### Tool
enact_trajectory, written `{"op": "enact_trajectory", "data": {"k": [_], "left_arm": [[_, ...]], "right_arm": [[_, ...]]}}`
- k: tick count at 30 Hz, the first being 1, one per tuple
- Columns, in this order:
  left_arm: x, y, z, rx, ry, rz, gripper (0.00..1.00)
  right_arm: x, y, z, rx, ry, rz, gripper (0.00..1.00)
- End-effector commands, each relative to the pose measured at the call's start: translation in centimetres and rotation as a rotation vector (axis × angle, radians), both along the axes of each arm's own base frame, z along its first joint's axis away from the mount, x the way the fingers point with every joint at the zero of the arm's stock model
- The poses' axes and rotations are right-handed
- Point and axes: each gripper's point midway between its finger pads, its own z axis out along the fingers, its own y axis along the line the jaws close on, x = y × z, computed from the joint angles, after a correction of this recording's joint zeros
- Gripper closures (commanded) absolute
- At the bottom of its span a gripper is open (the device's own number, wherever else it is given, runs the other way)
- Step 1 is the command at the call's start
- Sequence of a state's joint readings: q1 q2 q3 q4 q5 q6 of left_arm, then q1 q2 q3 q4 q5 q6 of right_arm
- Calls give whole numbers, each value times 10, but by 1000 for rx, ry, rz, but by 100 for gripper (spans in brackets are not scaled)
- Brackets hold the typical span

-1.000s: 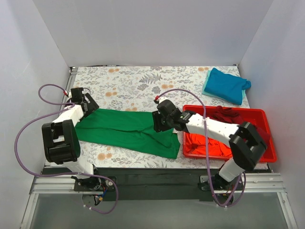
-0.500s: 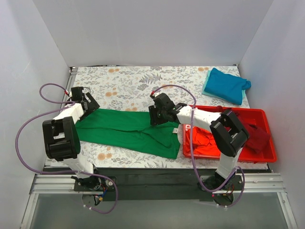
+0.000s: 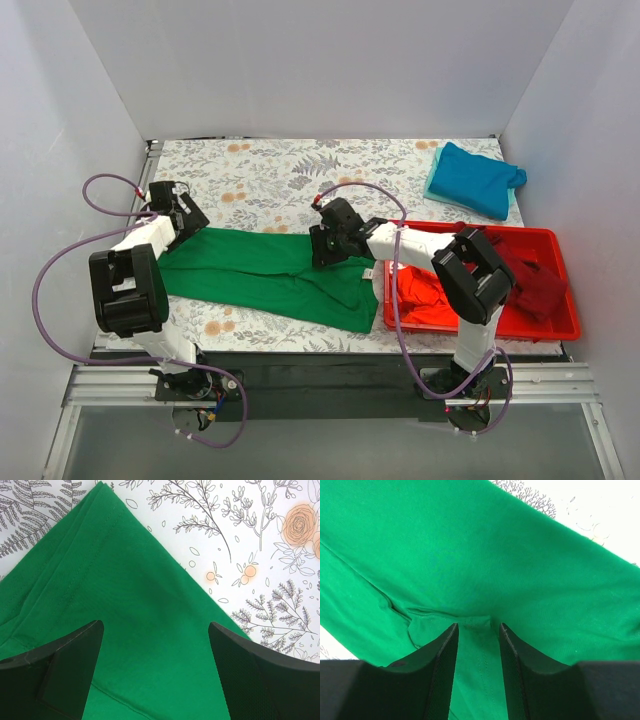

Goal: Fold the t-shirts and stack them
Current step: Fold the tshirt

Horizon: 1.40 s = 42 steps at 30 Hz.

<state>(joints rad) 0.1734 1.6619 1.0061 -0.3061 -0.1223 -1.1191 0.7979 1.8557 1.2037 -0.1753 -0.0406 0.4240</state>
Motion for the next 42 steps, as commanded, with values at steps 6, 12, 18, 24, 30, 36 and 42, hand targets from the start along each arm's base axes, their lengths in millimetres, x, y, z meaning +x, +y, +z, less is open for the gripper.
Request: {"op": "enact_trajectory", "data": {"k": [6,12,18,24,30,36,42], "left_arm": [[12,3,16,19,-42,-5,15],[12,3,17,19,-44,-5,15],[12,3,17,18,-44,-4,15],[13,3,17,19,-46,-4,15],[13,2,16,16,-43,-6,15],[12,1,16,12,-42,-12,15],[12,-2,14,-3,-40,-18,15]], "right_arm": [[-7,9,-3,61,45,10,71],[-17,9,9,93,50,15,99],[-39,18,20,113,51,37,99],[-58,28,19,103,61,34,99],[-72,33,10,56,80,10,99],[-84,34,8,-10,58,-47,99],[-100,41,7,-54,46,-71,99]]}}
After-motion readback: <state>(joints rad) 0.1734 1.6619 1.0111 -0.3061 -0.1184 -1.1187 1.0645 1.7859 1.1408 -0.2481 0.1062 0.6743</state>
